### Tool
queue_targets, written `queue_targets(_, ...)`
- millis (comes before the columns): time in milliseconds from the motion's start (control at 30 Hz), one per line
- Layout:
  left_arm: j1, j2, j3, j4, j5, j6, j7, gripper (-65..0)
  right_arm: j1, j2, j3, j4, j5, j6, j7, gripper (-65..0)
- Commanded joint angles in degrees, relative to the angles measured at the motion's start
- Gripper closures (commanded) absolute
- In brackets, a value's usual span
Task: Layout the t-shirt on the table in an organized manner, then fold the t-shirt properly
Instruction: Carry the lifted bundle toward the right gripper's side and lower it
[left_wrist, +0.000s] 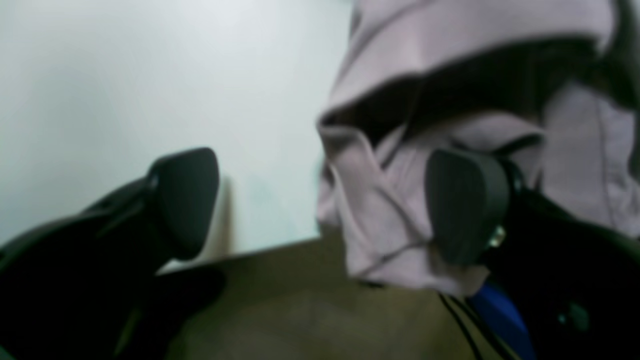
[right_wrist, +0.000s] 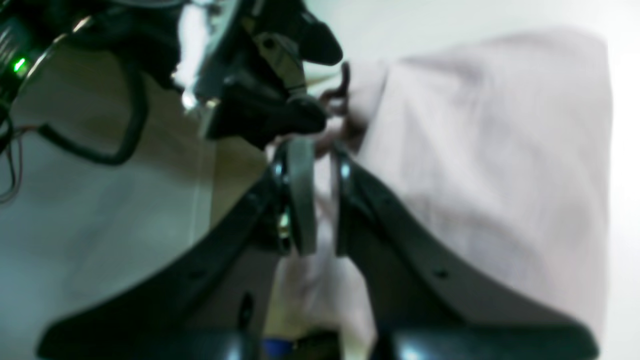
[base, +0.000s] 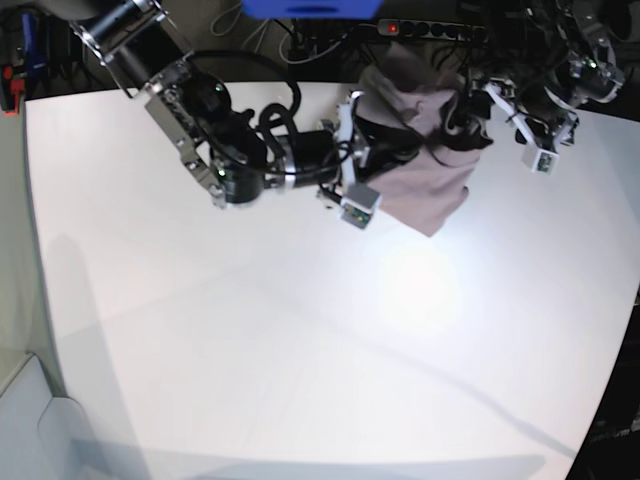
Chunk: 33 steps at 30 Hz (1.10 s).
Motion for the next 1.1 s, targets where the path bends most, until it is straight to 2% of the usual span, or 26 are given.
queue_targets(0, 0.00, -0.48, -0.25, 2.44, -1.16, 0.07, -1.29, -65.0, 1.80, -1.34, 0.31, -0.44, 1.13, 0.41, 1.25, -4.7)
queue_targets(200, 0.09, -0.39, -0.25, 6.22, -1.25, 0.07, -1.02, -65.0, 5.67, -6.88, 0.22, -9.75, 1.13, 0.41, 4.15, -4.7)
queue_targets(300, 0.35, 0.31, -0.52, 7.71, -1.16, 0.07, 1.88, -65.0, 6.37, -8.02, 0.13, -14.68, 1.13, 0.41, 7.41, -4.7)
queue_targets(400, 1.06, 1.10, -4.38, 7.80, -1.16, 0.07, 3.55, -65.0, 7.07, -8.11, -0.57, -18.72, 1.13, 0.41, 11.98, -4.7)
queue_targets(567, 2.02, 1.02, -7.81, 7.71, -0.81, 0.07, 6.01, -65.0, 8.66, -6.44, -4.18, -25.23, 1.13, 0.41, 17.34, -4.7)
queue_targets(767, 4.05, 0.84, -8.43, 7.98, -0.81, 0.07, 7.06, -65.0, 8.74, -2.92, -4.18, -30.50, 1.13, 0.19, 22.44, -4.7)
queue_targets(933, 4.84, 2.77, -7.46, 7.80, -1.07, 0.07, 7.15, -65.0, 8.83, 1.12, -4.18, -31.03, 1.13, -6.41, 27.36, -4.7)
queue_targets(1067, 5.19, 3.39, -2.45, 7.80, -0.99, 0.07, 6.80, -65.0, 10.06, 3.32, -4.09, -30.94, 1.22, -8.60, 28.06, -4.7)
